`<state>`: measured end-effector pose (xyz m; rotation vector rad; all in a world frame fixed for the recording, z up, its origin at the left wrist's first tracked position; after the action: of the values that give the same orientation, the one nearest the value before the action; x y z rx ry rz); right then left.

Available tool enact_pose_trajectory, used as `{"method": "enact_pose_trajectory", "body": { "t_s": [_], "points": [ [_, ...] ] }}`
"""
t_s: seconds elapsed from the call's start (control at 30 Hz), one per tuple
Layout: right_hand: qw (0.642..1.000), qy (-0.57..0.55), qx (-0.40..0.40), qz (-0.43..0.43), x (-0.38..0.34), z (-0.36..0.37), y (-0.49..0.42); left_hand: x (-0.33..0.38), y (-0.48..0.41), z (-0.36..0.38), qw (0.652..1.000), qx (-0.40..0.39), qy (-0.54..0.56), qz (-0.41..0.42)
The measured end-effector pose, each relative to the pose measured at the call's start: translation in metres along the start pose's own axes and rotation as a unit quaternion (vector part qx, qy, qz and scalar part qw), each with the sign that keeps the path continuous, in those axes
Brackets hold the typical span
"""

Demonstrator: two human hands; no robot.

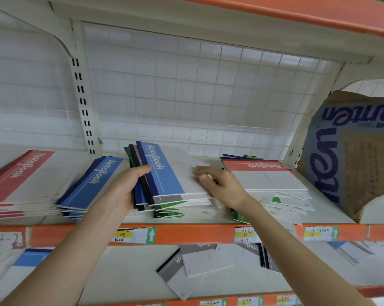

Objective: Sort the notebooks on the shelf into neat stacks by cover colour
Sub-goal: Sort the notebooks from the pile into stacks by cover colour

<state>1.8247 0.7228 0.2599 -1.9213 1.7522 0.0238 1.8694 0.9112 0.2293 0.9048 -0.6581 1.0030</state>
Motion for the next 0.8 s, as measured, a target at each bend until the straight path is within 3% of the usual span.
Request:
{"method": "enact_pose_trajectory", "body": {
  "t_s": [0.1, 0.2, 0.27, 0.43, 0.6, 0.8],
  "points": [
    [0.992, -0.018, -0.007, 0.128, 0.005, 0.008, -0.014, 0.011, 0.004, -0.014, 1.0, 0.0, 0.009, 0.013],
    [0.96, -0.159, -0.081, 0.215, 0.001, 0.032, -0.017, 0.019, 0.007, -0.031, 1.0, 0.005, 0.009, 0.028],
    [0.935, -0.224, -0.115, 0.249, -0.008, 0.047, -0.017, 0.025, 0.008, -0.042, 0.999, 0.006, 0.015, 0.042],
    [0.903, -0.322, -0.083, 0.271, -0.03, 0.064, -0.028, 0.042, 0.01, -0.079, 0.996, 0.043, 0.036, 0.071],
    [0.951, -0.15, -0.045, 0.266, -0.039, 0.065, -0.046, 0.069, 0.005, -0.137, 0.993, 0.091, -0.014, 0.07],
    [0.962, 0.027, -0.054, 0.267, -0.066, 0.082, -0.054, 0.108, 0.006, -0.215, 0.99, 0.118, -0.044, 0.058]
  ]
}}
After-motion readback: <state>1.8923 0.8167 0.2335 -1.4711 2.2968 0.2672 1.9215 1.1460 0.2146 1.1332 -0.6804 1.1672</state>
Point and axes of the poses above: each hand's wrist, its own y-axis away from the middle knuckle, its own z-axis out of the palm, x = y × z, the point moved 8 cm from there along -y, towards the middle knuckle, and after that the axes turned 15 degrees about y, right-handed, at the moved point
